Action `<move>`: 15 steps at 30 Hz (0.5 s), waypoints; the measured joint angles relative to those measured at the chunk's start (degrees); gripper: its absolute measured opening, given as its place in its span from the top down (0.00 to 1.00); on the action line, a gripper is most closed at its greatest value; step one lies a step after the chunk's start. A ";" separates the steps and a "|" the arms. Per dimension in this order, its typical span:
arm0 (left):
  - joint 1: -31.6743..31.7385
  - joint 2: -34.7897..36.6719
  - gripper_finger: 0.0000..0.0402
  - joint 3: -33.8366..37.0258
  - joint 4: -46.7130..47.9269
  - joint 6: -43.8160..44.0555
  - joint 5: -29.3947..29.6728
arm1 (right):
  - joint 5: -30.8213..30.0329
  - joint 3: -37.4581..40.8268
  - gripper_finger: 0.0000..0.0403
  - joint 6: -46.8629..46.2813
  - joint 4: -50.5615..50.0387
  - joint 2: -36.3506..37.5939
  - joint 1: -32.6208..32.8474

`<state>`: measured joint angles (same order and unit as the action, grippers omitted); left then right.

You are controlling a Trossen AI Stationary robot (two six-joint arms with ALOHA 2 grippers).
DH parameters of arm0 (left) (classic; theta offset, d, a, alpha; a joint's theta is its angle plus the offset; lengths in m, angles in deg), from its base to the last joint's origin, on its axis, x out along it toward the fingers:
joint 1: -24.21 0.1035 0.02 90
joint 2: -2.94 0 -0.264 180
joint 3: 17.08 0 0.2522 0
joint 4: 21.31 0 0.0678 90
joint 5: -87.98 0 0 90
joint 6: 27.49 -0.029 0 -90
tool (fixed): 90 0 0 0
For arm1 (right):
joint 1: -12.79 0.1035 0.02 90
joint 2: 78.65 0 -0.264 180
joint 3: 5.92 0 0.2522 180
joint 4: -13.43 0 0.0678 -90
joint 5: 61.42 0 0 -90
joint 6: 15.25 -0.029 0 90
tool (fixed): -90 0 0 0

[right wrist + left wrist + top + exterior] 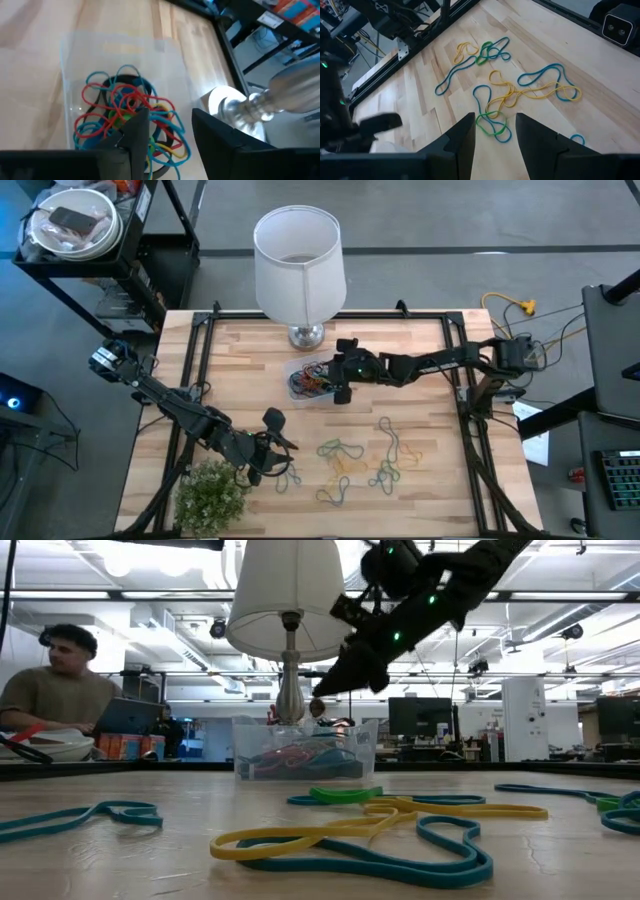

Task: Pick and place rubber bands into bin
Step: Put the blue rubber band into the transparent container

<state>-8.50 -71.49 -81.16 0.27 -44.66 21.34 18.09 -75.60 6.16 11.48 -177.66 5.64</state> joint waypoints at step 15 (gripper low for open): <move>0.10 -3.64 0.69 0.19 -1.30 0.28 -1.55 | 0.27 0.31 0.64 -4.25 -20.47 14.21 10.59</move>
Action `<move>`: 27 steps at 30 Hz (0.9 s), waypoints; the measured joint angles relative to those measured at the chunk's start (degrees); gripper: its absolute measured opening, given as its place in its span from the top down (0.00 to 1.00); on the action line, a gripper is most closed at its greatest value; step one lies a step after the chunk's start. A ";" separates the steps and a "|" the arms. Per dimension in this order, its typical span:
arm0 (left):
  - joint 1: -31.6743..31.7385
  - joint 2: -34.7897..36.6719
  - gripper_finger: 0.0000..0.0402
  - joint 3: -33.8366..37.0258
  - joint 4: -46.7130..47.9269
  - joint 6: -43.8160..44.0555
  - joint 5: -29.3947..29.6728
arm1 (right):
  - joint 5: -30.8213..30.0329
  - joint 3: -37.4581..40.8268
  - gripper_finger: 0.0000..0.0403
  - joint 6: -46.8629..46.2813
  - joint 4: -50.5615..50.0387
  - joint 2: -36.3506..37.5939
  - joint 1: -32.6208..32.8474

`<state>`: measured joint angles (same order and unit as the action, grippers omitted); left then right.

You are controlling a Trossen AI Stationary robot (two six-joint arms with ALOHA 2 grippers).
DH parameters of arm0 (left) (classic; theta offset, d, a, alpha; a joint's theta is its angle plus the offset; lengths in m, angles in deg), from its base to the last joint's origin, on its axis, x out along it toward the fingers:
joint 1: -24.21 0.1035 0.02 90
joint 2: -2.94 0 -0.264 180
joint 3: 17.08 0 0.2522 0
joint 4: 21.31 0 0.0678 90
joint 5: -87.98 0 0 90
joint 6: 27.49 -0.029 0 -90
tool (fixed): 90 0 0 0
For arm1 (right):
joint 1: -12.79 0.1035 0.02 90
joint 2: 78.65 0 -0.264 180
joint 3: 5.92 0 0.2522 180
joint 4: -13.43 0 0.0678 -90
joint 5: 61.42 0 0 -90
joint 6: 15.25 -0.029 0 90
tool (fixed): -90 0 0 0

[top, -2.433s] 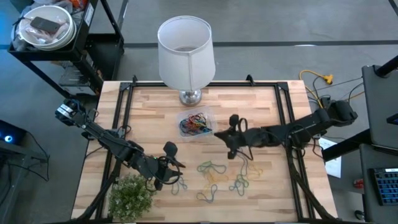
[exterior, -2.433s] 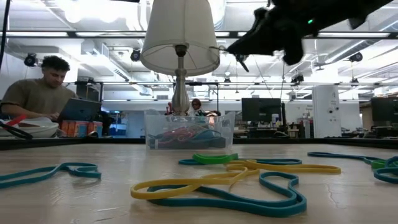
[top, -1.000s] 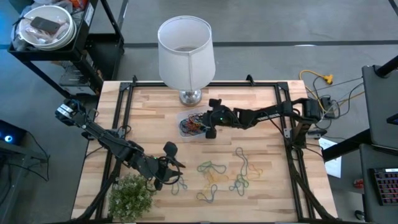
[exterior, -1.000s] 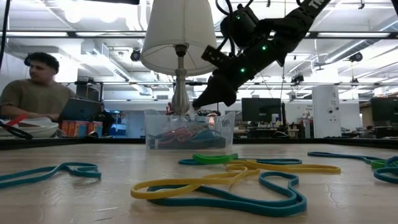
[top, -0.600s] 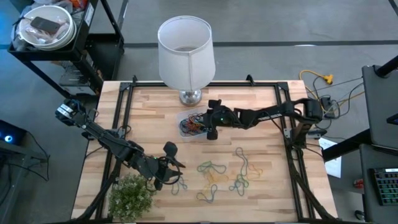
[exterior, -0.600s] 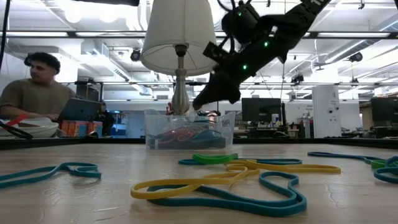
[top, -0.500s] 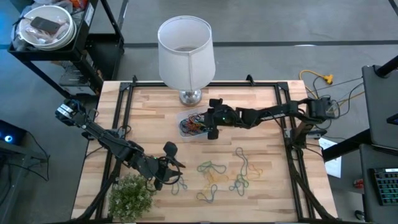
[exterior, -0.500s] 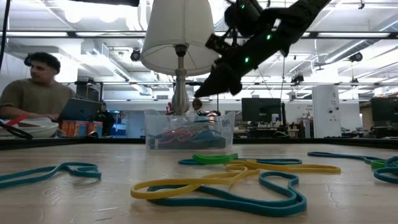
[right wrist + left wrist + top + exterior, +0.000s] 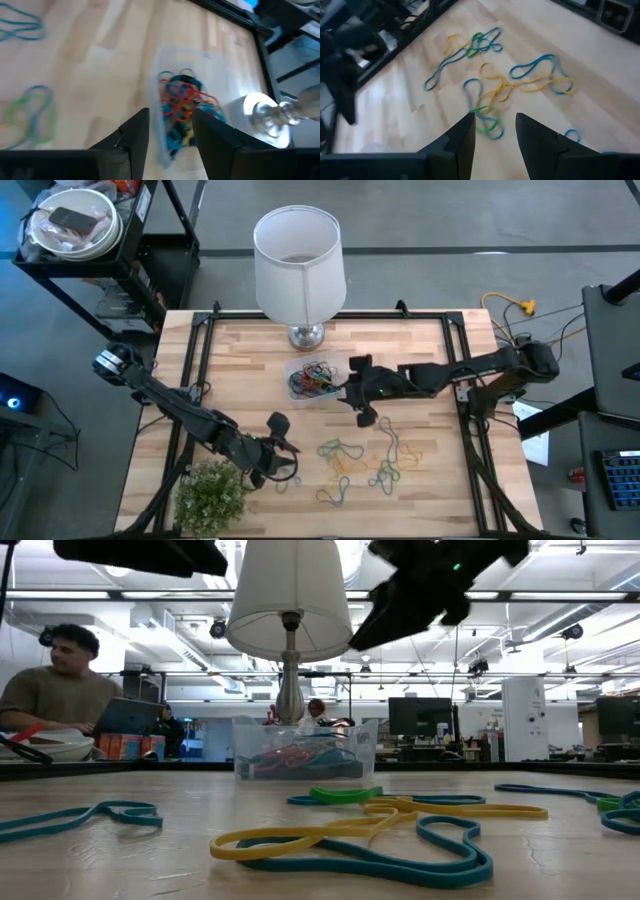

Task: Pick and place rubber bands into bin
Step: Put the blue rubber band into the transparent container

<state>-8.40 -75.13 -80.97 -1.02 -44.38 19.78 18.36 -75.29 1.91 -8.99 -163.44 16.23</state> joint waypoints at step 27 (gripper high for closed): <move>1.84 -14.58 0.69 -5.17 -0.04 2.79 -19.76 | -0.10 2.49 0.74 -5.50 -8.27 11.19 17.33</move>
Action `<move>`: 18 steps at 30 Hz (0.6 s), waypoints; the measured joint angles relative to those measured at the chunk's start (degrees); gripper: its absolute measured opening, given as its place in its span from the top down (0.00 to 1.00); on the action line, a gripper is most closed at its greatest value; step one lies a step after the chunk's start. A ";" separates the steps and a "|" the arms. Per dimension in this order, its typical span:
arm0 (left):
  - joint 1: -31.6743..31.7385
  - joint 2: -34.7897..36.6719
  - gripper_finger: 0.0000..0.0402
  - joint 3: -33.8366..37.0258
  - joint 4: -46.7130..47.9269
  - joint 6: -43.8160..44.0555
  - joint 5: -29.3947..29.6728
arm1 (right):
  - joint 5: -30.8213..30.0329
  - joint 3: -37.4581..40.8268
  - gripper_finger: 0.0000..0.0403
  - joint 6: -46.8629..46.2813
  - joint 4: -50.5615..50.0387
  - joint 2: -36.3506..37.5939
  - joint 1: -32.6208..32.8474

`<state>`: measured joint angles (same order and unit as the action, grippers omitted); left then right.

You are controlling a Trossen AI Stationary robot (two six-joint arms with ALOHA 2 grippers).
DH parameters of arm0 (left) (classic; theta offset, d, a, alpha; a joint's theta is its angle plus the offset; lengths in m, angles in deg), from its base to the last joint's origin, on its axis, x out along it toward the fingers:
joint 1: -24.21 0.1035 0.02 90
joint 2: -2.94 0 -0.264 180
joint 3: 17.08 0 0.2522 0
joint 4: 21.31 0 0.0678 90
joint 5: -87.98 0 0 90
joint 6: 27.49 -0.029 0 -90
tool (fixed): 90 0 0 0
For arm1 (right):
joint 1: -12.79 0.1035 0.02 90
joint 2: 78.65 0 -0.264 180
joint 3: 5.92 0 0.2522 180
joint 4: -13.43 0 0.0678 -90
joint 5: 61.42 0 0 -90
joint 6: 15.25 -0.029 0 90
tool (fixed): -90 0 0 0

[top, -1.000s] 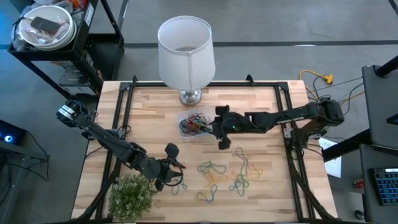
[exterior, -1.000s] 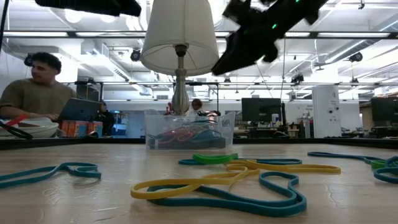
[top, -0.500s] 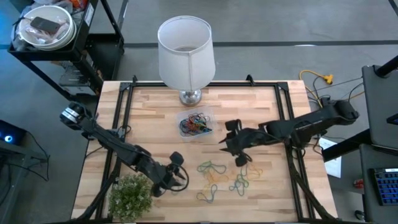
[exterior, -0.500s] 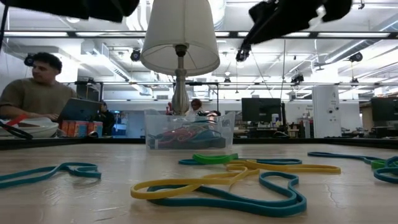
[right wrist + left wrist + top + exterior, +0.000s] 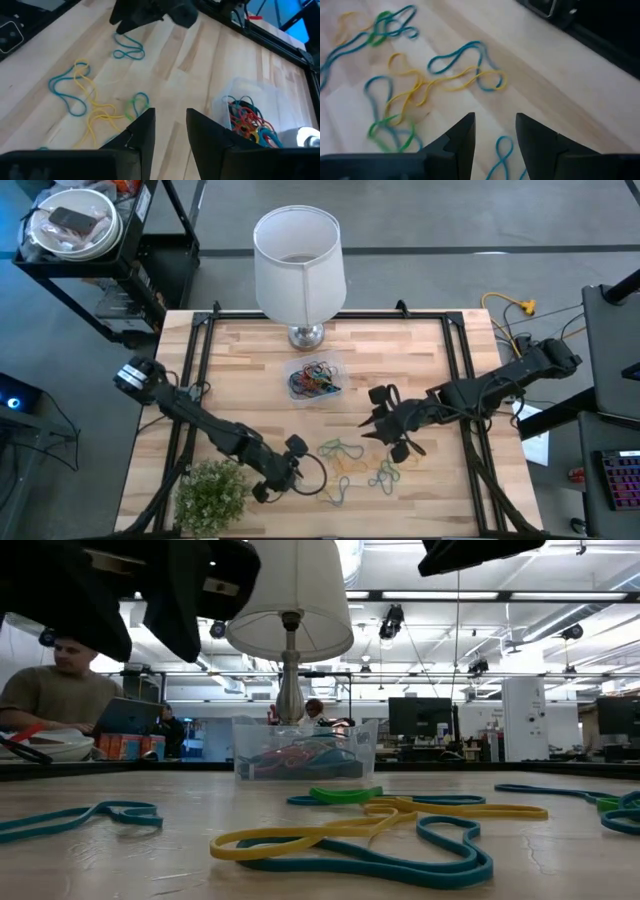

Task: Pick and place rubber bands into bin
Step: Put the blue rubber band into the transparent container

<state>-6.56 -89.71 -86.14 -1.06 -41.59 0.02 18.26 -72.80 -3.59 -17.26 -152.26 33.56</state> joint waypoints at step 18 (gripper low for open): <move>3.32 -8.54 0.69 -6.73 5.61 4.74 -6.22 | 0.03 0.25 0.78 -5.31 -4.30 -0.04 0.39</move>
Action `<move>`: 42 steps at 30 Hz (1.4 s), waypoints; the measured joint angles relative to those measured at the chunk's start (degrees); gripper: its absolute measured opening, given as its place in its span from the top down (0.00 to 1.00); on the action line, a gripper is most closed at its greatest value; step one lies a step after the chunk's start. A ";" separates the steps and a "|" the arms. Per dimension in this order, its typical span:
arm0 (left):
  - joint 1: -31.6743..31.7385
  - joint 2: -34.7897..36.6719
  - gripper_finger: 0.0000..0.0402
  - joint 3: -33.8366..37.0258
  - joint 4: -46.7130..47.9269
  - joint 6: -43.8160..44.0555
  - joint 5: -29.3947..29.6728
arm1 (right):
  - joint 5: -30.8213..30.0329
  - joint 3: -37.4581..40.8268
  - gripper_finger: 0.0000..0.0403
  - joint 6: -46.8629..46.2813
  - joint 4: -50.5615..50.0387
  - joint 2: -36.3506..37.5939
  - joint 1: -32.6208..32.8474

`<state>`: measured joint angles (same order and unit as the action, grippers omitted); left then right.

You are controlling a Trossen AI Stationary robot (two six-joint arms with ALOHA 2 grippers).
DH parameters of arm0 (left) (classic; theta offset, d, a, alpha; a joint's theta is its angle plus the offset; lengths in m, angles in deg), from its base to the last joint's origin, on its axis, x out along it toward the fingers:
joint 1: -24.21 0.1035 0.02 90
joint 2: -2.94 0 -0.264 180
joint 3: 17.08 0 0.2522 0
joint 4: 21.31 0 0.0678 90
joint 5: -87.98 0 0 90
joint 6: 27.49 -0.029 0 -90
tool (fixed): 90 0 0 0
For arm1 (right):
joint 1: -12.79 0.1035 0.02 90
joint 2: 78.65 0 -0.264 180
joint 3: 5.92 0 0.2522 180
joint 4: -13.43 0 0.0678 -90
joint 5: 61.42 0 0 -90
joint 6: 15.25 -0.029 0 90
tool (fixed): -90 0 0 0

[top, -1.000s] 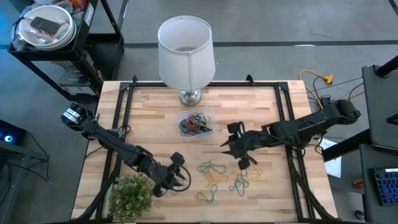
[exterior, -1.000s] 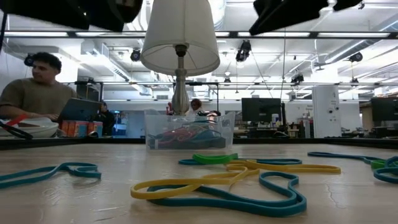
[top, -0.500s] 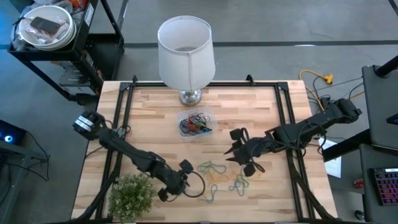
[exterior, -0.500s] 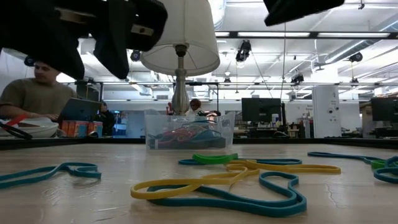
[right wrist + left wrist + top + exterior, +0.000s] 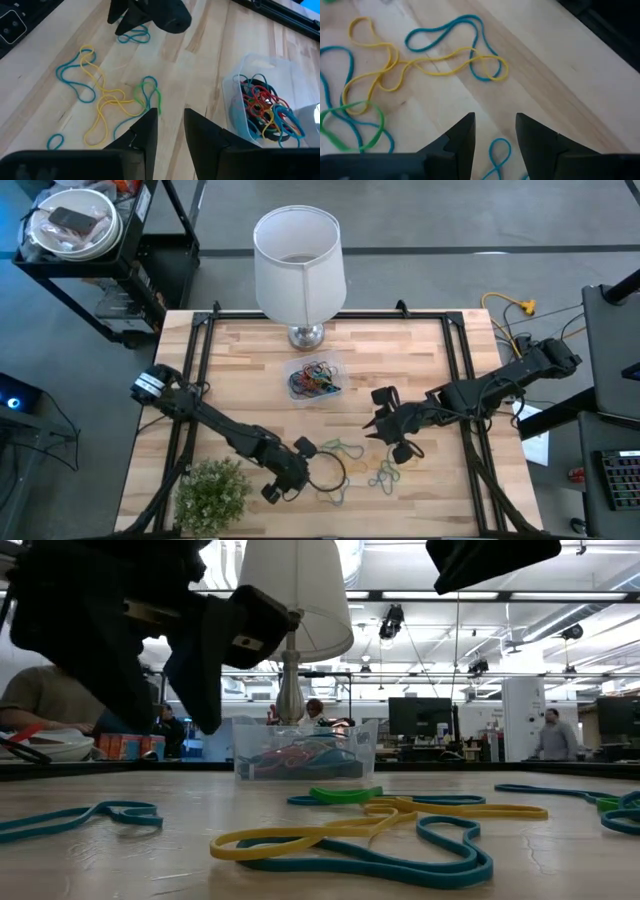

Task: Pick and place rubber bands into bin
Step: Put the blue rubber band into the transparent container

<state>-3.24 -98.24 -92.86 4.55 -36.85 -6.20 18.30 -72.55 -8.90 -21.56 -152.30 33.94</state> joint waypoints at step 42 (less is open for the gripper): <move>-2.98 -6.80 0.69 -8.41 14.00 18.06 5.05 | 0.02 0.19 0.83 -1.88 -1.29 -0.07 0.00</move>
<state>-6.21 -105.04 -101.27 18.55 -18.78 -1.16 18.32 -72.36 -10.78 -22.85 -152.37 33.94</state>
